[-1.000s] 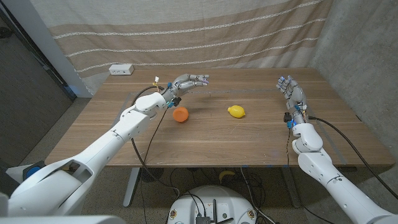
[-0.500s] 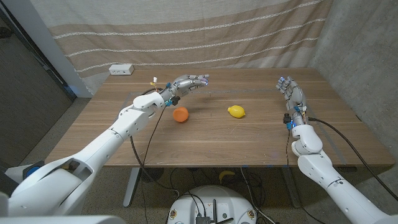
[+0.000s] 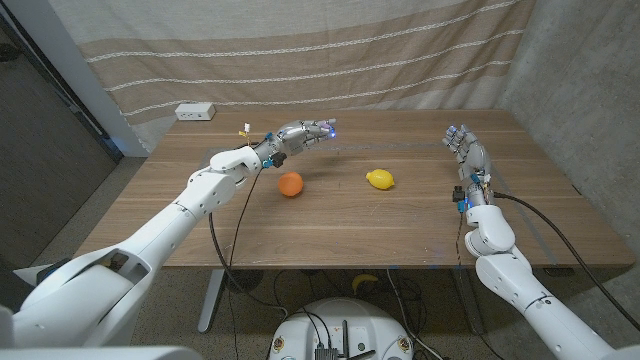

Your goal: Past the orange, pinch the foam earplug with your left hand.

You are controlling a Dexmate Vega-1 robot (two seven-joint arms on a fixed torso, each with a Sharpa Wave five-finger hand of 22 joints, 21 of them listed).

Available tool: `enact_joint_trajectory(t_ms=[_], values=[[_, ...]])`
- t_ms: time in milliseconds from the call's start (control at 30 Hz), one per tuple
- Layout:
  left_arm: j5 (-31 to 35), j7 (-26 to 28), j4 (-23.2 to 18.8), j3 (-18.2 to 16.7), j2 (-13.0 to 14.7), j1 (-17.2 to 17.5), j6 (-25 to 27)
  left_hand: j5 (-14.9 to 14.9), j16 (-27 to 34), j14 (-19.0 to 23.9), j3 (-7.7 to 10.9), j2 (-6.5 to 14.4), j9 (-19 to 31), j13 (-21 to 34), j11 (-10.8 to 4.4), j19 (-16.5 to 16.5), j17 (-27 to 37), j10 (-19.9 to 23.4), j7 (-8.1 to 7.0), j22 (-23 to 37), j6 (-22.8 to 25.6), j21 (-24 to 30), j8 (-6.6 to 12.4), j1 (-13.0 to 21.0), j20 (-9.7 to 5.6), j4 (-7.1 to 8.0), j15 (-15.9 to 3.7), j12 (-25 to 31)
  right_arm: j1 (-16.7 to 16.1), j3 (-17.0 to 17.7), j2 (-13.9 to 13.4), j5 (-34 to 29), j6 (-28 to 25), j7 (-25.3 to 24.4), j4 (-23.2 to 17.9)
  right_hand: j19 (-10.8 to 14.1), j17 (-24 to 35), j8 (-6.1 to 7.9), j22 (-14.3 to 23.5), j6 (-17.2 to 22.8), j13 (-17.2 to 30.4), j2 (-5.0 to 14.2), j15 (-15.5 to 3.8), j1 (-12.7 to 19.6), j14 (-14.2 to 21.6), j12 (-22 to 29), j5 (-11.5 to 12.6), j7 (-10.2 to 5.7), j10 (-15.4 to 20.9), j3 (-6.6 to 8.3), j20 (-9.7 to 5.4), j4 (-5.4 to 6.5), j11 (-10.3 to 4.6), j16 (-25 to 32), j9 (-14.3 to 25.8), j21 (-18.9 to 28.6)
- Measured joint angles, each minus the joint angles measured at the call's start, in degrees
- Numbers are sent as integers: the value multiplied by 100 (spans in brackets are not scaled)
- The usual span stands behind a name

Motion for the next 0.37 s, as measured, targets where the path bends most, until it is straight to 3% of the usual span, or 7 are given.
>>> enact_joint_trajectory(t_ms=[367], values=[[-149,-177,42,-64,14,-6,1,39,0,0,1,-24,0,0,30,-22,0,-30,-5,0,5,0,33,-36,-22,-2,0,0,-55,-12,35,-149,57,-86,-92,0,0,0,0,0,0,0,0,0,0,0,0,0,0,0,0,0,0,0,0,0]])
